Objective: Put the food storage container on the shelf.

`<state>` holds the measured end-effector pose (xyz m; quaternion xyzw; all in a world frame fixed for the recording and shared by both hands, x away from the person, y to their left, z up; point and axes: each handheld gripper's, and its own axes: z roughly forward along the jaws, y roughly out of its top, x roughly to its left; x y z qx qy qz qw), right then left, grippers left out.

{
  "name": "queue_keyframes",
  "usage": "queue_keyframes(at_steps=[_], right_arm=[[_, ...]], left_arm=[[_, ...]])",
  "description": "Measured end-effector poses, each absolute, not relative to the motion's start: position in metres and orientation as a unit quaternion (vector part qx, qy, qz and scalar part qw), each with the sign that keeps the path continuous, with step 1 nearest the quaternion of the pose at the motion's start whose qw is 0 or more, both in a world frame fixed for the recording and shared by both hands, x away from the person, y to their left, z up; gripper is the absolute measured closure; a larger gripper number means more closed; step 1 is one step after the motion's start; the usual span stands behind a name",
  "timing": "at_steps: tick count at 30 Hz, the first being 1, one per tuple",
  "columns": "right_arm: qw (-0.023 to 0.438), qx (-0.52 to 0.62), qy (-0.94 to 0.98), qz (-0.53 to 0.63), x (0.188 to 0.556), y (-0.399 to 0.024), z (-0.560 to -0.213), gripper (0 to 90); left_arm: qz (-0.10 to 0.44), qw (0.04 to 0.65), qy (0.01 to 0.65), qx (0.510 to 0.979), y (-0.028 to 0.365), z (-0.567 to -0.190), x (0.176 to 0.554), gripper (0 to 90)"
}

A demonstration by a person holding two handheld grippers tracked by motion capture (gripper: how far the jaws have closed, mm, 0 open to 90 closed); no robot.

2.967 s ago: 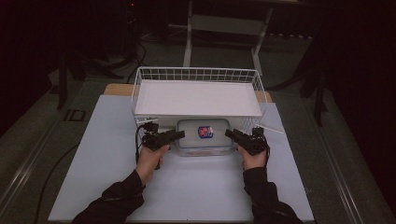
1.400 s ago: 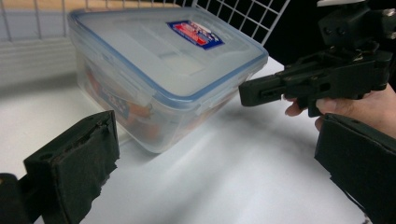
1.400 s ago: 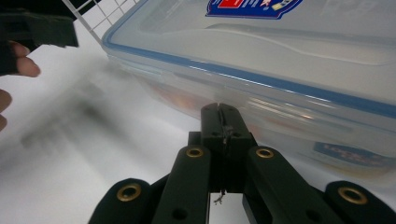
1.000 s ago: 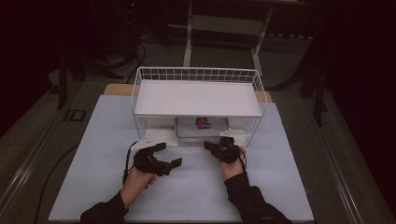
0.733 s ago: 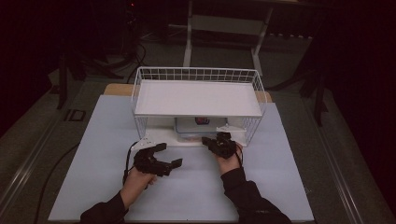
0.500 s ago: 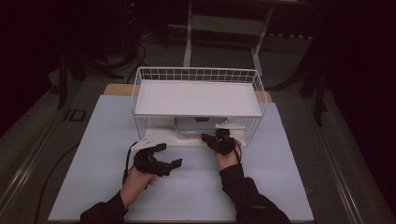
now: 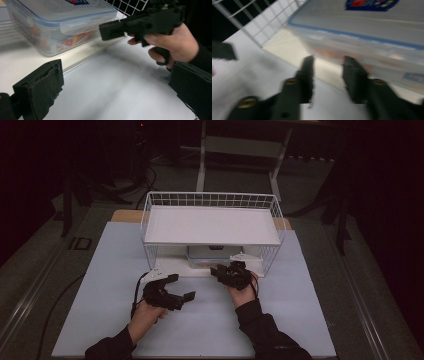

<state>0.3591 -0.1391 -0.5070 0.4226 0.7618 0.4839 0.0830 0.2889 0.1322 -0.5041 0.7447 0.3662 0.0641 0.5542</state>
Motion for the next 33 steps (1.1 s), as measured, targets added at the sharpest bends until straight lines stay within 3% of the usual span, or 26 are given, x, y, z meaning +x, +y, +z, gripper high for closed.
queue_keyframes(at_steps=[6,8,10,33], right_arm=[[0.064,0.4,0.766,0.499,0.337,-0.145,-0.506,26.8],[0.061,0.396,0.766,0.503,0.334,-0.147,-0.505,26.8],[0.052,0.383,0.764,0.516,0.323,-0.154,-0.503,16.9],[0.087,0.357,0.792,0.488,0.265,-0.209,-0.507,16.6]], left_arm=[[0.064,0.555,0.357,0.749,0.131,-0.501,0.282,0.0],[0.064,0.555,0.357,0.749,0.131,-0.501,0.282,0.0],[0.068,0.554,0.348,0.753,0.129,-0.499,0.277,0.0],[0.06,0.547,0.324,0.77,0.133,-0.506,0.254,0.0]])
